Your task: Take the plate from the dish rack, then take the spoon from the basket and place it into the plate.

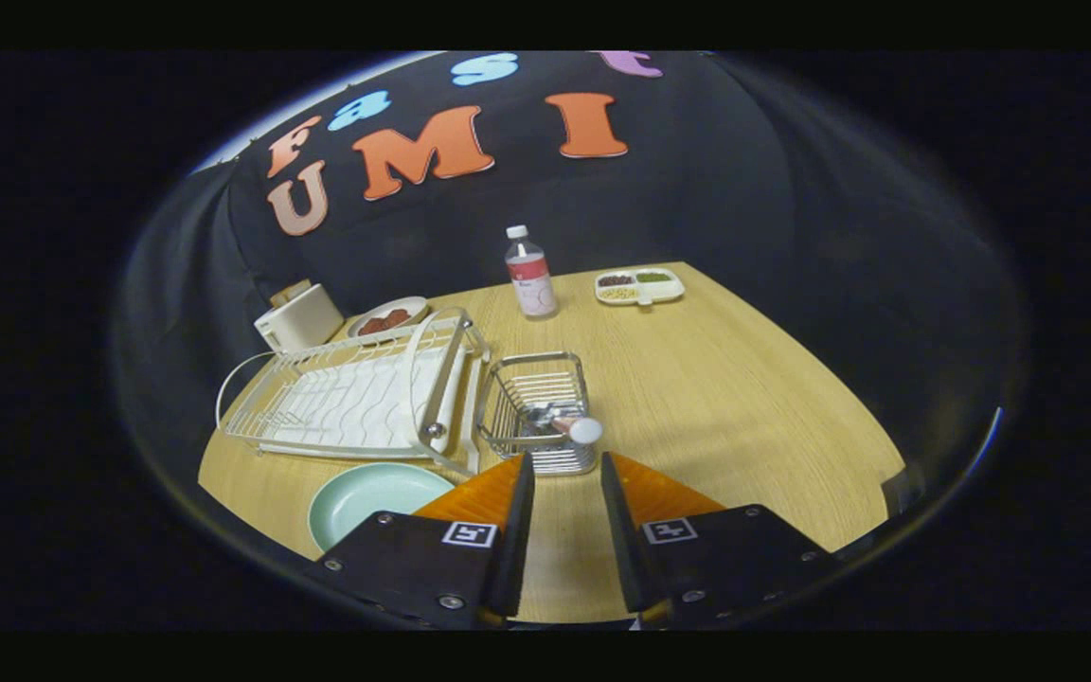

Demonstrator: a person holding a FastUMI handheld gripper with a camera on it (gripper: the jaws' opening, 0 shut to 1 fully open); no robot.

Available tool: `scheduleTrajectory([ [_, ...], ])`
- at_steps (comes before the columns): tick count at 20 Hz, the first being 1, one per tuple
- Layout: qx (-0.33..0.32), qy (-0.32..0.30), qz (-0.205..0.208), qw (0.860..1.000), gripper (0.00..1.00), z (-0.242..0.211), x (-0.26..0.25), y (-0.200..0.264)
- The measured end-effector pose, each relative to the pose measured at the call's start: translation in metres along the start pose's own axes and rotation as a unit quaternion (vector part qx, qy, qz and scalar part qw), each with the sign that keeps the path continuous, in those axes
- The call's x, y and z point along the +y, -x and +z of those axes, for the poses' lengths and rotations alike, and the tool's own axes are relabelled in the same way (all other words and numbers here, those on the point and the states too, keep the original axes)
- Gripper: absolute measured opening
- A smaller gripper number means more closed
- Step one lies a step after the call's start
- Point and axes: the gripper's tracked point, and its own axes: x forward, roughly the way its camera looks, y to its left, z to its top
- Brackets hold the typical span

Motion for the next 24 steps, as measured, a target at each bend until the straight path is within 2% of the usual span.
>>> scheduleTrajectory([
  [2,-0.035,0.011,-0.001,0.999,0.41,0.014,0.000,-0.004],
  [3,-0.041,0.016,-0.001,0.999,0.38,0.016,0.001,-0.007],
  [7,-0.041,0.047,-0.007,0.998,0.23,0.013,0.007,-0.017],
  [13,-0.039,0.080,0.011,0.996,0.12,0.011,0.029,-0.019],
  [17,-0.027,0.075,0.024,0.997,0.11,0.027,0.035,-0.011],
  [24,-0.041,0.106,0.011,0.993,0.11,0.070,0.029,0.026],
])
